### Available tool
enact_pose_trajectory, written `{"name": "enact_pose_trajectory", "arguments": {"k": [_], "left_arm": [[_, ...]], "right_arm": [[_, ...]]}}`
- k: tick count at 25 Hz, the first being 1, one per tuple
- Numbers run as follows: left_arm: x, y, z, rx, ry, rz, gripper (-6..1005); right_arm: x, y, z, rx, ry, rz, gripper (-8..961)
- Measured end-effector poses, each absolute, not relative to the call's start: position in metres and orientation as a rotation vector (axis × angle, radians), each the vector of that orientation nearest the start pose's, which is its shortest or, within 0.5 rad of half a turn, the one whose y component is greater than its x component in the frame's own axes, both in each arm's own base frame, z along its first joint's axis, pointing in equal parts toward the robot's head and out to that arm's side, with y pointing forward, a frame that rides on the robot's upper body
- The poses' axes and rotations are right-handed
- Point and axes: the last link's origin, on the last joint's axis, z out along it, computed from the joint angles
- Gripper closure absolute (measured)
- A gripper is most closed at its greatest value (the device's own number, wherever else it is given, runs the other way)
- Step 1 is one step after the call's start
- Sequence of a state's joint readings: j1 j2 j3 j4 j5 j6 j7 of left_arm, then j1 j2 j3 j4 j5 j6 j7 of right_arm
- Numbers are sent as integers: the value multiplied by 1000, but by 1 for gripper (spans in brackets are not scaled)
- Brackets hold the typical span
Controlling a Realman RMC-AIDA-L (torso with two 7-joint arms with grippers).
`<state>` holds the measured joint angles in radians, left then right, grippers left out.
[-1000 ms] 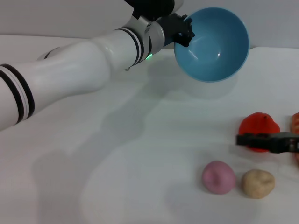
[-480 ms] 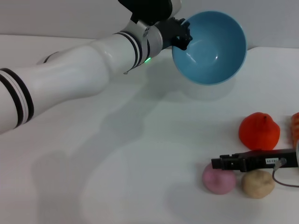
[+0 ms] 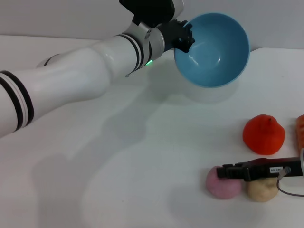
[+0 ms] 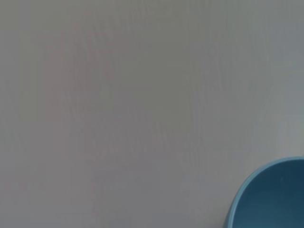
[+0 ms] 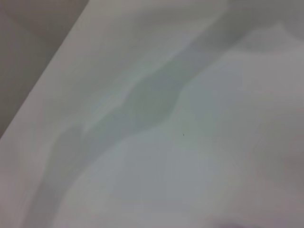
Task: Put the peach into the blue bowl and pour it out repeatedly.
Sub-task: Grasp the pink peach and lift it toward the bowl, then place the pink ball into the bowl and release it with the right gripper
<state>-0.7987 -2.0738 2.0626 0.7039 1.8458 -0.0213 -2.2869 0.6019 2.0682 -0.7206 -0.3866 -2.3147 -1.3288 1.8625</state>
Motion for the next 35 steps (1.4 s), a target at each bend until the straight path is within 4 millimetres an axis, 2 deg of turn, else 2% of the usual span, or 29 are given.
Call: {"name": "enact_pose_trajectory", "arguments": {"k": [4, 8, 12, 15, 19, 20, 23, 26, 30, 35], "left_arm": [[-142, 434, -106, -2213, -425, -271, 1001], [-142, 434, -106, -2213, -426, -271, 1001], [-144, 433, -107, -2220, -423, -262, 1000], [-142, 432, -109, -2276, -436, -234, 1000], [-136, 435, -108, -2345, -473, -204, 1000], [-135, 436, -108, -2410, -494, -148, 1000], [-134, 435, -110, -2468, -519, -82, 1000], [-132, 430, -113, -2515, -594, 11, 1000], [-131, 426, -116, -2528, -594, 101, 1000], [-128, 423, -119, -2537, -589, 100, 1000]], "right_arm": [[305, 305, -65, -2640, 1520, 270, 680], [304, 305, -65, -2643, 1502, 280, 771], [297, 311, -58, -2647, 1448, 387, 861], [285, 314, -40, -2679, 1381, 519, 894], [263, 321, 3, -2693, 1225, 706, 906], [259, 323, 15, -2680, 1192, 739, 904], [251, 326, 40, -2639, 1124, 774, 898], [246, 330, 56, -2604, 1081, 772, 893], [245, 339, 55, -2572, 1080, 757, 885], [251, 353, 38, -2520, 1128, 717, 875]]}}
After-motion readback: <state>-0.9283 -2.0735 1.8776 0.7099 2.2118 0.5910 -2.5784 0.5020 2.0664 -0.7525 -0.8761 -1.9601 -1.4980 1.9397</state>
